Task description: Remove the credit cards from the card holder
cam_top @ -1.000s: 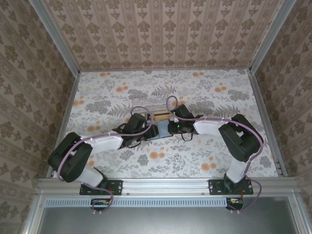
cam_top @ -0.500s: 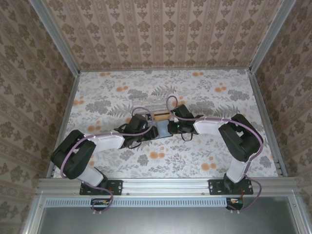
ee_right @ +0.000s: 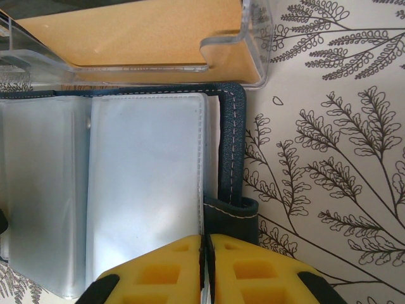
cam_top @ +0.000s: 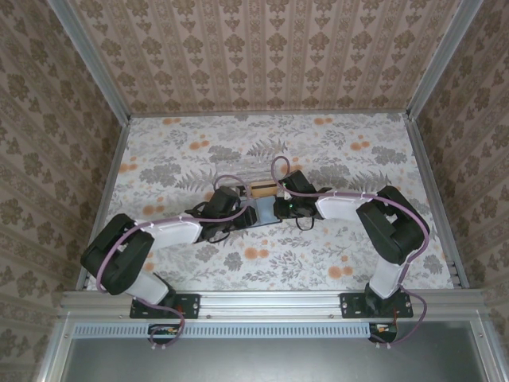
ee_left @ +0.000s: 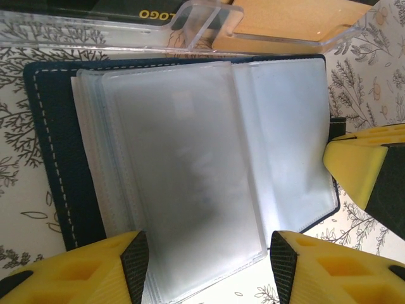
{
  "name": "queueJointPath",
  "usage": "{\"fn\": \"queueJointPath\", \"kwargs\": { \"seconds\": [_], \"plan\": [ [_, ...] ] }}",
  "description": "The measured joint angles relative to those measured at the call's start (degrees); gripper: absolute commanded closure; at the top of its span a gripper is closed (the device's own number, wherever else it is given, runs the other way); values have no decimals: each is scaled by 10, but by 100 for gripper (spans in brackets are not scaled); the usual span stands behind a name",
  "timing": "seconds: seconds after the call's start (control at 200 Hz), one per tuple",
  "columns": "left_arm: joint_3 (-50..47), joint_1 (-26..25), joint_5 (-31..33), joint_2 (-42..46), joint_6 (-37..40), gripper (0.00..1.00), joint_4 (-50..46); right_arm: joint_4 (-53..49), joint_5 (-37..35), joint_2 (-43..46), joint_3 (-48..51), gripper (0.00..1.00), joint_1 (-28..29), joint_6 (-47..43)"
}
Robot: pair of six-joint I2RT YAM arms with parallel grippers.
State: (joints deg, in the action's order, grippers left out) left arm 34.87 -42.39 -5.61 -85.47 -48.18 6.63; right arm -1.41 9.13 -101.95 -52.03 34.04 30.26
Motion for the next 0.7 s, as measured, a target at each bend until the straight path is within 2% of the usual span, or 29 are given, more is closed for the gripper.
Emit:
{"fn": "queueJointPath", "kwargs": {
  "seconds": [0.7],
  "plan": [
    [-1,-1,-12,-24,0,44,34,0,2,-1,-2,86,0,0]
  ]
}}
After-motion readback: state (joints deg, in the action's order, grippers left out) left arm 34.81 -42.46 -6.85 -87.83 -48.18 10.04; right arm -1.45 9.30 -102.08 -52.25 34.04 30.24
